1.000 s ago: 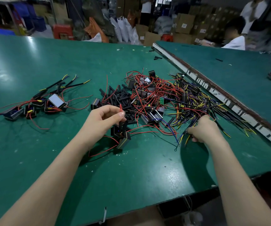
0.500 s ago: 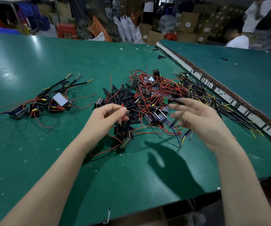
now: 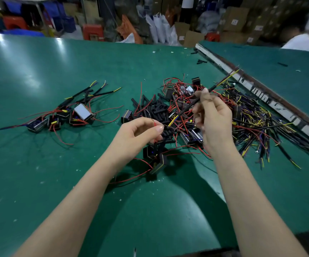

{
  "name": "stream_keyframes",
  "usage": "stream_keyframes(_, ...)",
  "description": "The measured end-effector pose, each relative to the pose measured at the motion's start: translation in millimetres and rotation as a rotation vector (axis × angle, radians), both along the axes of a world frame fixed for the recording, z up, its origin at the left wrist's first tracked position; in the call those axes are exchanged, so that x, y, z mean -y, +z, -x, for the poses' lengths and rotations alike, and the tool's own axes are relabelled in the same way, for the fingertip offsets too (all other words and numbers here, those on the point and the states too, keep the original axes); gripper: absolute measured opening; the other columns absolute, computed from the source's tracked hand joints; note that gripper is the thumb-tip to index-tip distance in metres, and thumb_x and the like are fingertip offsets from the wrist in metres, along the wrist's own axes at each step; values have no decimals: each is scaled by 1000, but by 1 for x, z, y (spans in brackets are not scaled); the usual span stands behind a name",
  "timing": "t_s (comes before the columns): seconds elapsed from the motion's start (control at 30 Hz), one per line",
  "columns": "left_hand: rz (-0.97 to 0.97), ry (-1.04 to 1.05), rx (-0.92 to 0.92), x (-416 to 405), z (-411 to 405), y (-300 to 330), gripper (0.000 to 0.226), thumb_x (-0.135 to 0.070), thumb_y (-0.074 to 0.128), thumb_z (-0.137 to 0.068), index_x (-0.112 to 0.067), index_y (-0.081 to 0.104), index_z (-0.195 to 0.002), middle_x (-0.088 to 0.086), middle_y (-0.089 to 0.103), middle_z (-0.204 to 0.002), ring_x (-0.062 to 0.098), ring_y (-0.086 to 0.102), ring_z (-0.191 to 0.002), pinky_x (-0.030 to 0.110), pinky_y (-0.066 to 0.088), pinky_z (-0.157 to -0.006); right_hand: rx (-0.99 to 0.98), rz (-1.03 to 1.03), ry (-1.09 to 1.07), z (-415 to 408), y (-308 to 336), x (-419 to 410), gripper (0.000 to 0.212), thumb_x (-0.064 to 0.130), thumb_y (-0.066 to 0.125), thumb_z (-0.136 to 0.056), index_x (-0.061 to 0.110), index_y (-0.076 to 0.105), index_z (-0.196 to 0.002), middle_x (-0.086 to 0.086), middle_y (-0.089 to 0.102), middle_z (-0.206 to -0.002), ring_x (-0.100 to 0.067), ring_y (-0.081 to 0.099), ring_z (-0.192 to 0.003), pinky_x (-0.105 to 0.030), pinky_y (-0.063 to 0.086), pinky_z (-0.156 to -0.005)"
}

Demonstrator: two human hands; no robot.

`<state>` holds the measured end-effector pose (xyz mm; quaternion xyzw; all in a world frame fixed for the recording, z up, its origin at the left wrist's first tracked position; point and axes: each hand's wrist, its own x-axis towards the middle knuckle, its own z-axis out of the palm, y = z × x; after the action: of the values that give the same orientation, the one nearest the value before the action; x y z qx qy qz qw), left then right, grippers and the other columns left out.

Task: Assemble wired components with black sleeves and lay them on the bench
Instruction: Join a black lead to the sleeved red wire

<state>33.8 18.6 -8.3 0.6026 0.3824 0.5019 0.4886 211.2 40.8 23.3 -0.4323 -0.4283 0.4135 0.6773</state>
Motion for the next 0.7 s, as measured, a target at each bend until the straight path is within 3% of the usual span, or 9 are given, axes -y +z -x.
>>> stream_keyframes(0.23, -27, -13, -51, -1, -1, -3, 9, -8, 65, -86, -17, 66, -84, -13, 68, -65, -5, 60, -62, 7, 44, -62, -62, 7, 100, 7, -11, 3, 23, 23, 56, -96, 22, 65, -74, 12, 65, -74, -7, 47, -51, -16, 30, -40)
stream_keyframes(0.4, -43, 7, -168, -3, -1, -8, 8, -20, 71, -82, -28, 68, -81, -4, 64, -70, 9, 55, -67, 20, 44, -65, -44, 0, 76, 11, -14, 3, 15, 22, 59, -93, 12, 61, -83, 4, 57, -70, -6, 48, -49, -17, 34, -41)
stream_keyframes(0.7, -65, 74, -313, -7, -1, -12, 16, -24, 62, -90, -27, 63, -74, -21, 52, -49, -3, 39, -44, 9, 30, -46, -85, -2, 135, 17, -15, 6, 11, 18, 57, -93, 9, 62, -89, 6, 59, -67, -5, 52, -52, -16, 40, -45)
